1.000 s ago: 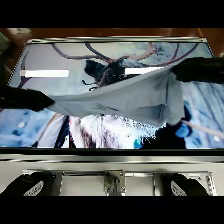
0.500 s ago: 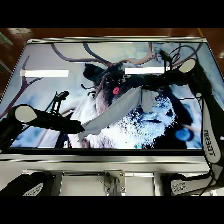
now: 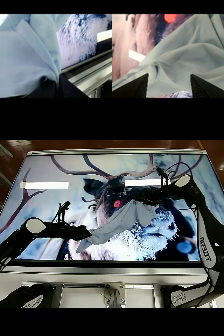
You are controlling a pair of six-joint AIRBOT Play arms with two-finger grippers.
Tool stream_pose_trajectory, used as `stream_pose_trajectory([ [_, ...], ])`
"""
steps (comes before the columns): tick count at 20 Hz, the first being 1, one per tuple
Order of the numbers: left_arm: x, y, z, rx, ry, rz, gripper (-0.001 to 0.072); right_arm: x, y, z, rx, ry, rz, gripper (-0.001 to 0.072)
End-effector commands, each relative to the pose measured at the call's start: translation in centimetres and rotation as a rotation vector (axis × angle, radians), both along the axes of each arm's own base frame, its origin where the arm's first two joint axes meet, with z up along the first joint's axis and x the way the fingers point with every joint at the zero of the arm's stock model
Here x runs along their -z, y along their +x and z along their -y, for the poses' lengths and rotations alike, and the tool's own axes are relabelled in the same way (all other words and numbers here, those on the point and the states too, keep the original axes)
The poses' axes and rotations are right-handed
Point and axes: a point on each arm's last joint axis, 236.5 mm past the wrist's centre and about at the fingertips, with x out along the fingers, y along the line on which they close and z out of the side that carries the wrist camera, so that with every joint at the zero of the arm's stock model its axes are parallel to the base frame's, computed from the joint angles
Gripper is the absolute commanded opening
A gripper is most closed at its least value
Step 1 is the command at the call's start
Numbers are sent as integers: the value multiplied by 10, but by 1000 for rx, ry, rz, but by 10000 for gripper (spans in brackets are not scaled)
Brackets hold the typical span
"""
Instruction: Fold the shirts.
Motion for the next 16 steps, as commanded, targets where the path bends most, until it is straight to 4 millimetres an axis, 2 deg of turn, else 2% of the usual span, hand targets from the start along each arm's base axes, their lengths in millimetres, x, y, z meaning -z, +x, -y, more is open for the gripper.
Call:
stream_pose_trajectory([
  [1, 0, 3, -5, 0, -3, 5, 43, -5, -14, 45, -32, -122, 4, 635],
  [2, 0, 2, -9, 9, 2, 2, 43, -2, -23, 76, -14, -203, -28, 635],
  [4, 2, 3, -17, -3, 3, -16, 43, 13, -54, 132, 54, -304, -193, 635],
  [5, 2, 5, -20, -1, 6, -10, 43, 21, -67, 143, 75, -288, -254, 635],
  [7, 2, 7, -24, -12, 7, -9, 43, 38, -86, 131, 104, -147, -338, 639],
  [8, 2, 8, -25, -16, 7, -9, 43, 50, -89, 119, 128, -76, -353, 680],
  [10, 2, 8, -25, -16, 7, -9, 43, 78, -91, 105, 206, -5, -368, 680],
  [13, 2, 8, -25, -16, 7, -8, 43, 100, -80, 88, 347, 100, -345, 680],
  [16, 2, 10, -25, -23, 7, -2, 43, 112, -68, 71, 386, 127, -333, 680],
])
